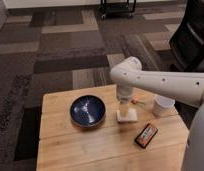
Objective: Wipe the white sponge on the table
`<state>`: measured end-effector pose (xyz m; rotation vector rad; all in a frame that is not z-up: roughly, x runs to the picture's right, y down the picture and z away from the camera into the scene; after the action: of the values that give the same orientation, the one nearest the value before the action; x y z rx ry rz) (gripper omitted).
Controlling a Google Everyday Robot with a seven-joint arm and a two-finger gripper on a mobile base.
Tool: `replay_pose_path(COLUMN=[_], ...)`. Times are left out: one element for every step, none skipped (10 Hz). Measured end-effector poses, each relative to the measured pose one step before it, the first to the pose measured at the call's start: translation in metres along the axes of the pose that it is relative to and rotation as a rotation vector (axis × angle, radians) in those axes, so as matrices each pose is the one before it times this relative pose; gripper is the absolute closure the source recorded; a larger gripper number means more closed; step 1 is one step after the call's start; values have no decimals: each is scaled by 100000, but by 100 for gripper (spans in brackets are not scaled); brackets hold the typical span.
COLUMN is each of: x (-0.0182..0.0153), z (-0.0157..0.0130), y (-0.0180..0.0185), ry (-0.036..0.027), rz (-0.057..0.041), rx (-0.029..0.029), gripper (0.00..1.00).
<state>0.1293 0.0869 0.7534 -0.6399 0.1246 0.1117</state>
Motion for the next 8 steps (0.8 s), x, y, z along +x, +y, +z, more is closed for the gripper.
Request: replay_pose_path(x=[37, -18, 119, 420, 133, 425, 330, 172], z=[-81, 14, 30, 255, 146, 415, 620, 328], y=[106, 183, -8, -203, -95, -120, -74, -32], ry=[-760, -710, -380, -353, -193, -388, -831, -548], rz=[-1585, -1848, -862, -806, -255, -415, -417, 39], rx=[134, -140, 304, 488, 165, 82, -372, -361], gripper=[35, 35, 35, 35, 35, 35, 35, 35])
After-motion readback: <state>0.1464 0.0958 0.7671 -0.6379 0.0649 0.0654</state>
